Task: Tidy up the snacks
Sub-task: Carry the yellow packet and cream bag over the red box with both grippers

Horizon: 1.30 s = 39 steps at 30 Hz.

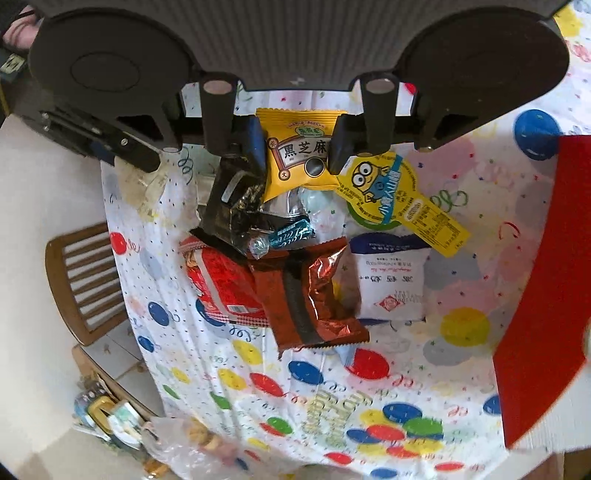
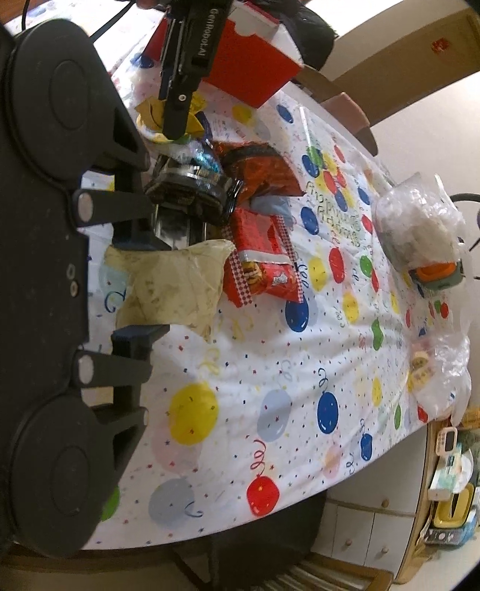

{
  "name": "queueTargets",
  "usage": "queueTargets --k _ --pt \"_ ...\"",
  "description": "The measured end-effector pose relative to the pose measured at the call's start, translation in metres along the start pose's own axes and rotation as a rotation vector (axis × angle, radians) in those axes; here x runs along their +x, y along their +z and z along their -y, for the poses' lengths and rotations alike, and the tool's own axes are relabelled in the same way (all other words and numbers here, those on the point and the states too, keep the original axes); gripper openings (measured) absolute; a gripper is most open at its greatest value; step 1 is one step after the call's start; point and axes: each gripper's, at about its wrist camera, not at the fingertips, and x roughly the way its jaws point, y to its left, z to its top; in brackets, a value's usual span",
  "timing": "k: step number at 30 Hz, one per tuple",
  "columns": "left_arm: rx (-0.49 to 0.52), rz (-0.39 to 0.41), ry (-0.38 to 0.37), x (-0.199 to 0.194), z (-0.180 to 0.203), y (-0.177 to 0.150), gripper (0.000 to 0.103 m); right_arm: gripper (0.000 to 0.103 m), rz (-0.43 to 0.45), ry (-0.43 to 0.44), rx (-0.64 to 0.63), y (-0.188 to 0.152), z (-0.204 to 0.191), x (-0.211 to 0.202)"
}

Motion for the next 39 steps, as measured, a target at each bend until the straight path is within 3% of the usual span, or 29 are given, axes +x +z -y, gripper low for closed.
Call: queueTargets --k 10,22,39 --pt "0.123 0.108 0.071 -0.054 -0.004 -0.01 0.034 0.036 0.039 0.03 0.002 0.0 -0.033 -0.033" --pt "0.238 0.223 0.197 -0.111 -0.033 -0.024 0.034 0.036 0.084 0.1 -0.061 0.002 -0.107 -0.057" --pt "0.19 0.294 0.288 -0.171 -0.125 -0.009 0.035 0.036 0.086 0.129 -0.188 0.006 -0.234 -0.038"
